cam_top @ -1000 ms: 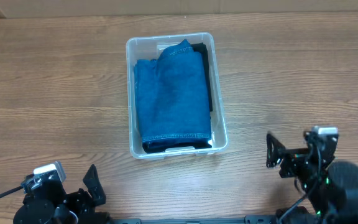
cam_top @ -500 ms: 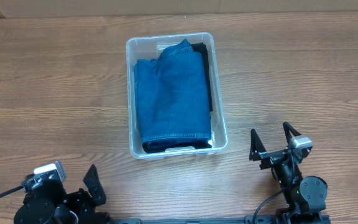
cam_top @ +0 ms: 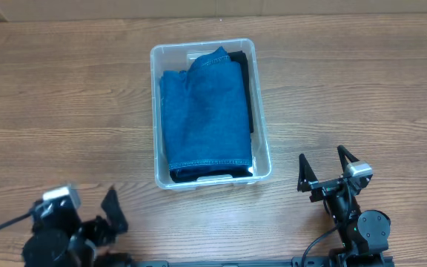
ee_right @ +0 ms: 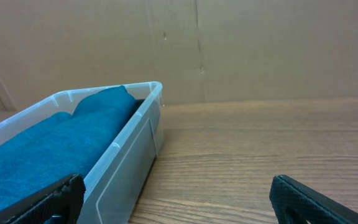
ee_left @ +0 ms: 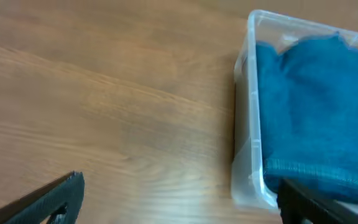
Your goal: Pack container
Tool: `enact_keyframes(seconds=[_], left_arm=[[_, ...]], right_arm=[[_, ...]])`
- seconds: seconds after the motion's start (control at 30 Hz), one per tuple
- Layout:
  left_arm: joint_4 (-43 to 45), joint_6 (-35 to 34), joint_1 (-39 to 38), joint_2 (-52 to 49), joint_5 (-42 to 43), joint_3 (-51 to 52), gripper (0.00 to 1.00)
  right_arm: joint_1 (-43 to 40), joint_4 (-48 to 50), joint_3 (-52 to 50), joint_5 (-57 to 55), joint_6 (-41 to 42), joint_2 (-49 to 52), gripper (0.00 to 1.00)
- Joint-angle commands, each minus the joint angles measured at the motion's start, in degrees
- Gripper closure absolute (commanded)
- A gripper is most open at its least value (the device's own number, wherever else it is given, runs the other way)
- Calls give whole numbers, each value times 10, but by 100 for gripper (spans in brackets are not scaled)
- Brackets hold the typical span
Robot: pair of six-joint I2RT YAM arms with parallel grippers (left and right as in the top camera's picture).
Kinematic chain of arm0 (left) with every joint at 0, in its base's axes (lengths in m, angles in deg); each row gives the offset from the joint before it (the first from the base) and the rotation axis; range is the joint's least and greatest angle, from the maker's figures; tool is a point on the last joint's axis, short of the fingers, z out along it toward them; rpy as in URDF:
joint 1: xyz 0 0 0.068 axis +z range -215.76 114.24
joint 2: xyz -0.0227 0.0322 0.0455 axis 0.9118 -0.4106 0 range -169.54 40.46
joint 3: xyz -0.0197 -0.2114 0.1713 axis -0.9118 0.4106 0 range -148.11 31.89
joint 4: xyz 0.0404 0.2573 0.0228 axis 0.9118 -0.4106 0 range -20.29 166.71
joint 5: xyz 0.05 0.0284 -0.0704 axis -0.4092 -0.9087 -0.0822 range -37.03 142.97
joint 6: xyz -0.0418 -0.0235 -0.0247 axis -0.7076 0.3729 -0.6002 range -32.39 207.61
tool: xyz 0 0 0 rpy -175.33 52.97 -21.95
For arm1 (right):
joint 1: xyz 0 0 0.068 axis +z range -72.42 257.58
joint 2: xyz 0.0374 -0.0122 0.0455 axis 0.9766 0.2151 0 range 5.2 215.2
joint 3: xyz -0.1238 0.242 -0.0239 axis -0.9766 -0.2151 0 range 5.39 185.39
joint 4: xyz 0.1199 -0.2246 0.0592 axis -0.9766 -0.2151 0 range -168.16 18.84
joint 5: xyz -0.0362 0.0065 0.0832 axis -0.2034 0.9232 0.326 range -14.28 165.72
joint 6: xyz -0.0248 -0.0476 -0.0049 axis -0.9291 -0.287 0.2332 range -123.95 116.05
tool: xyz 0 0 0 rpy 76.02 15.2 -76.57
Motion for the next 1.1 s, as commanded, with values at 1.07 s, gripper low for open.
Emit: enact_keyframes(seconds=[1.07], left_arm=[[622,52,-5,182,116,523,0]], right_arm=[[0,2,-5,3,2,-5,0]])
